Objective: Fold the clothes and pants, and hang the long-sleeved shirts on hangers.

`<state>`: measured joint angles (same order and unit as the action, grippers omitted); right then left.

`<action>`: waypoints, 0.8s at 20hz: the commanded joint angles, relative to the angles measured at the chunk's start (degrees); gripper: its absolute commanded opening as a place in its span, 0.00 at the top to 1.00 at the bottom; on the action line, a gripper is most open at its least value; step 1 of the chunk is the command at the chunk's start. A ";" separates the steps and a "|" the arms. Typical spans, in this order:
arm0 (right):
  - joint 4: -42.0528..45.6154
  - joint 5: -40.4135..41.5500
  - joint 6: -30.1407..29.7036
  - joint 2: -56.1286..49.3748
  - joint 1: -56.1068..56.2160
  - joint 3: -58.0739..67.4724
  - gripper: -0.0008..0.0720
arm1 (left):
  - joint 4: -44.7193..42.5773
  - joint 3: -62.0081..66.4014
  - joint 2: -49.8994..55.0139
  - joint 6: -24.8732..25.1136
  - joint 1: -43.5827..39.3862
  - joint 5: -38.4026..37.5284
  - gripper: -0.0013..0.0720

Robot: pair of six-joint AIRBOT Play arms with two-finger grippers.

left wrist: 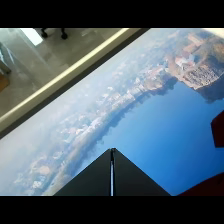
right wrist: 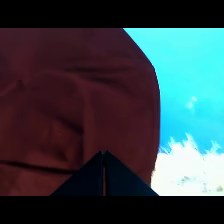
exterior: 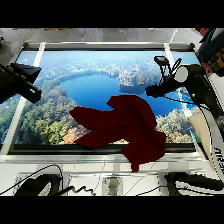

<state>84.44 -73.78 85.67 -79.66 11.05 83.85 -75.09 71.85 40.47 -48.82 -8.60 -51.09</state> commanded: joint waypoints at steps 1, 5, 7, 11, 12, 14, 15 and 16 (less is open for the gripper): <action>3.63 -13.66 -2.93 0.02 0.02 0.00 0.98 | 0.20 -0.02 -0.04 -0.02 0.04 -0.02 0.96; 0.83 -21.90 -3.85 4.35 0.02 -4.11 0.98 | 3.32 -0.04 -0.04 -1.53 0.04 -1.31 0.96; -0.63 -21.55 -2.45 10.43 0.02 -10.34 0.98 | 3.80 -0.04 -0.04 -1.53 0.04 -1.31 0.96; -7.32 -20.44 5.70 26.08 0.09 -26.73 0.98 | 4.94 -0.04 -0.04 -3.26 0.02 -1.33 0.96; -8.15 -19.54 7.65 30.29 0.09 -30.93 0.98 | 5.53 -0.04 -0.04 -3.91 0.00 -1.31 0.96; -6.34 -15.93 14.91 38.47 0.07 -39.08 0.97 | 8.28 -0.04 -0.04 -3.91 0.02 -1.31 0.96; -5.49 -13.53 18.97 41.97 0.07 -42.66 0.95 | 9.16 -0.07 -0.04 -3.89 -0.02 -1.33 0.96; -4.87 -12.09 23.34 44.52 0.07 -45.33 0.79 | 10.19 -0.04 -0.04 -3.89 0.00 -1.31 0.95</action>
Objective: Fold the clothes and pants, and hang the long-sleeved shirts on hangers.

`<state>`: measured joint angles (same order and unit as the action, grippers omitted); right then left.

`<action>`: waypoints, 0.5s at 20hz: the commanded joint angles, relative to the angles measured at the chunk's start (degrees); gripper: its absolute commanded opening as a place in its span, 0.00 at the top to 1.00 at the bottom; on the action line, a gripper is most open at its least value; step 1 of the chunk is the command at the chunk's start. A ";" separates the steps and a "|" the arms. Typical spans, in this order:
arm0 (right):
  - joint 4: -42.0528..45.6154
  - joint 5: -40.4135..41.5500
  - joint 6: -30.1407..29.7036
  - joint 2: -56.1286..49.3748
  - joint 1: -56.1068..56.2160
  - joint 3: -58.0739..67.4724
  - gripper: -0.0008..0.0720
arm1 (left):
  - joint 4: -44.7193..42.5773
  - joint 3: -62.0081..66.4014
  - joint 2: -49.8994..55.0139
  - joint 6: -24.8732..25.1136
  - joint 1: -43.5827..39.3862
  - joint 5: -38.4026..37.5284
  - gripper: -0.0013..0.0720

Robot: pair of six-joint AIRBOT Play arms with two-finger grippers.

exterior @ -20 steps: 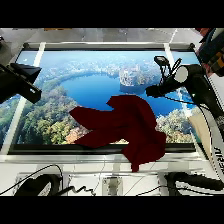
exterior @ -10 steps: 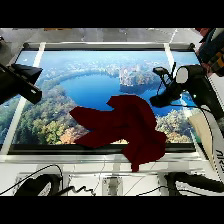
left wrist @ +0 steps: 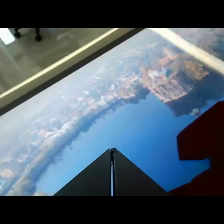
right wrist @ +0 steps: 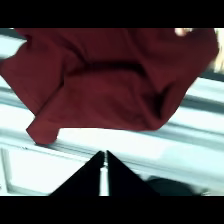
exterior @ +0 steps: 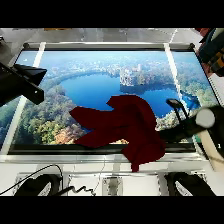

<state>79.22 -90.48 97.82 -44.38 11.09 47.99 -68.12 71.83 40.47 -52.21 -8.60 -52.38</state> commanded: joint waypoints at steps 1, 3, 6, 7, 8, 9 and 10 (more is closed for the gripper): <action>0.57 4.85 14.71 11.10 0.02 -11.65 0.40 | 3.72 -0.02 -0.04 -0.50 0.00 -0.02 0.95; 0.94 5.38 15.65 12.11 0.02 -14.47 0.06 | 4.33 -0.02 -0.04 -0.50 0.00 -0.46 0.88; 2.12 5.92 17.18 10.56 0.02 -16.55 0.08 | 4.33 -0.04 -0.04 -0.52 0.00 -1.31 0.41; 3.30 5.92 18.21 9.77 -0.02 -16.98 0.13 | 4.33 -0.04 -0.04 -0.50 0.00 -1.31 0.41; 4.68 5.97 19.93 8.76 -0.02 -17.33 0.24 | 4.33 -0.04 -0.04 -0.50 0.00 -1.40 0.41; 5.49 6.36 21.86 7.54 -0.02 -17.70 0.31 | 4.33 -0.04 -0.04 -0.50 0.00 -1.70 0.41; 5.44 7.56 22.58 6.25 -0.02 -18.03 0.32 | 4.33 -0.04 -0.04 -0.50 0.00 -2.14 0.41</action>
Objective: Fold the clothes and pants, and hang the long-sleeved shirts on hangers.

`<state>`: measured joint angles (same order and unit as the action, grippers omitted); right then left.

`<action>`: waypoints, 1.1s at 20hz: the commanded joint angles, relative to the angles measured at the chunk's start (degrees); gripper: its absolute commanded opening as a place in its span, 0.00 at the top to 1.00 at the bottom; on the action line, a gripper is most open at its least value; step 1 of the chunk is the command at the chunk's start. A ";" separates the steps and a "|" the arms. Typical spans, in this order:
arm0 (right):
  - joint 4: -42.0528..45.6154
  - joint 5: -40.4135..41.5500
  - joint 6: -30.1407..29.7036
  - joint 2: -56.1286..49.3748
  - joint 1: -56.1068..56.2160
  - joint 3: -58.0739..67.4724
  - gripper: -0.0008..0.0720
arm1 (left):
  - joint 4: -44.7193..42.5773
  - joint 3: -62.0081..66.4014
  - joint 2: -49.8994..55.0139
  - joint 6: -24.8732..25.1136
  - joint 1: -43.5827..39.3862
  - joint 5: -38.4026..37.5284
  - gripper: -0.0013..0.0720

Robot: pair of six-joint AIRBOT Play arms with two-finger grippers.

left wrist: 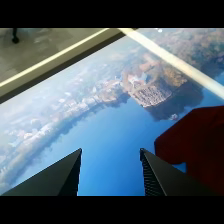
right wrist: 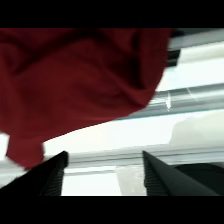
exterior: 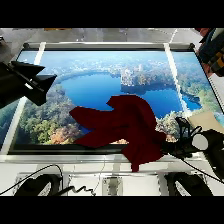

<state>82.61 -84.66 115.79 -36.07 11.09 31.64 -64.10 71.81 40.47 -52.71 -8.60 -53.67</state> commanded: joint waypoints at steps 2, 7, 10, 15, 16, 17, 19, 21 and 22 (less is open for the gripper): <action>1.77 3.72 5.27 -5.75 -0.02 -2.34 0.32 | 0.31 -0.02 -0.04 0.00 0.00 -1.03 0.41; -1.31 7.13 5.44 -17.92 -0.02 -2.64 0.44 | 0.31 -0.02 -0.04 0.00 0.00 -1.03 0.41; -4.00 8.26 5.42 -23.69 -0.02 -2.67 0.44 | 0.31 -0.02 -0.04 0.00 0.00 -1.05 0.41; -4.76 10.97 5.44 -27.39 0.02 -2.67 0.81 | 0.31 -0.02 -0.04 0.00 0.00 -1.03 0.41; -4.59 12.79 5.42 -27.39 0.02 -2.64 0.93 | 0.31 -0.02 -0.04 0.00 0.00 -1.03 0.41; -4.59 14.69 5.42 -27.39 0.02 -2.64 0.98 | 0.31 -0.02 -0.04 0.00 0.00 -1.03 0.41; -4.61 18.67 4.96 -27.32 0.02 -2.58 0.98 | 0.31 -0.02 -0.04 0.00 0.00 -1.01 0.41; -3.56 21.49 3.89 -27.28 0.02 -0.85 0.98 | 0.28 -0.02 0.00 -0.02 0.02 -1.01 0.48; -2.05 22.16 2.34 -27.28 0.02 1.66 0.98 | 0.11 -0.02 0.09 -0.02 0.09 -1.01 0.69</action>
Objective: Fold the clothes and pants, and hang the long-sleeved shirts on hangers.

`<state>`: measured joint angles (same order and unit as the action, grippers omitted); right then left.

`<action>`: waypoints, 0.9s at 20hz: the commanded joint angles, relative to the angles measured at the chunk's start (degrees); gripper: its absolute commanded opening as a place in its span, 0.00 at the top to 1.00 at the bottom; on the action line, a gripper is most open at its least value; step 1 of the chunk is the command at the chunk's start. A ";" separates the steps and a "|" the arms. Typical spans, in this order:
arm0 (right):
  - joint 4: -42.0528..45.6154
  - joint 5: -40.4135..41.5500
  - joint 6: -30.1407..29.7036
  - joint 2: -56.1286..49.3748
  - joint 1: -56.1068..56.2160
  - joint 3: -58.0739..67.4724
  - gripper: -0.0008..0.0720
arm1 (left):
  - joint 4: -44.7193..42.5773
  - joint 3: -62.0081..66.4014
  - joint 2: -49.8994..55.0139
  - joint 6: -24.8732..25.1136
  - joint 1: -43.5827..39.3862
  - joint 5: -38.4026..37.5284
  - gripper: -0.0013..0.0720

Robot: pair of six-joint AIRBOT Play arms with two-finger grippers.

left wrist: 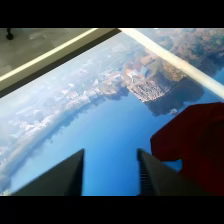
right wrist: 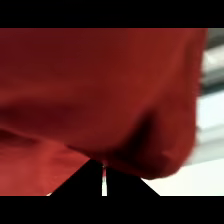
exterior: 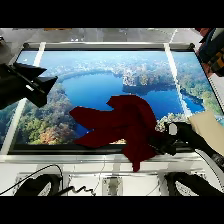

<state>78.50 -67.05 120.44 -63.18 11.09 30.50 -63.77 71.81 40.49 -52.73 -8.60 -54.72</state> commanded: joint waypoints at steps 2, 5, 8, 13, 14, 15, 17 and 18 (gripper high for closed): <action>7.74 5.44 -4.94 -0.17 -0.02 10.36 0.98 | -0.72 -0.02 0.76 0.00 0.09 0.07 0.96; 19.10 7.19 -4.61 -0.17 -0.04 24.24 0.98 | -1.46 -0.04 2.75 -5.01 1.44 1.03 0.96; 27.28 6.45 -4.63 -0.17 -0.17 33.35 0.98 | -5.88 -0.09 6.51 -9.92 5.42 -0.48 0.96; 27.41 -3.56 -16.85 -0.26 -7.50 33.44 0.98 | -6.71 -1.66 16.87 -11.61 13.53 -10.73 0.96; 27.34 -6.49 -21.16 -0.31 -9.35 33.35 0.98 | -6.67 -3.26 18.95 -11.61 15.10 -12.07 0.96; 27.10 -9.27 -24.44 -0.31 -11.15 33.35 0.98 | -6.43 -5.16 20.68 -11.63 16.35 -12.59 0.96; 26.14 -13.42 -28.04 -0.28 -14.43 33.35 0.98 | -3.28 -9.68 24.13 -11.67 18.10 -12.46 0.96; 25.57 -13.88 -28.24 -0.28 -15.45 33.35 0.98 | -0.98 -11.54 25.79 -11.65 18.40 -12.41 0.94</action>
<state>104.77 -74.78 98.96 -63.46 -0.38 63.59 -68.71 64.84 61.54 -64.10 7.29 -65.10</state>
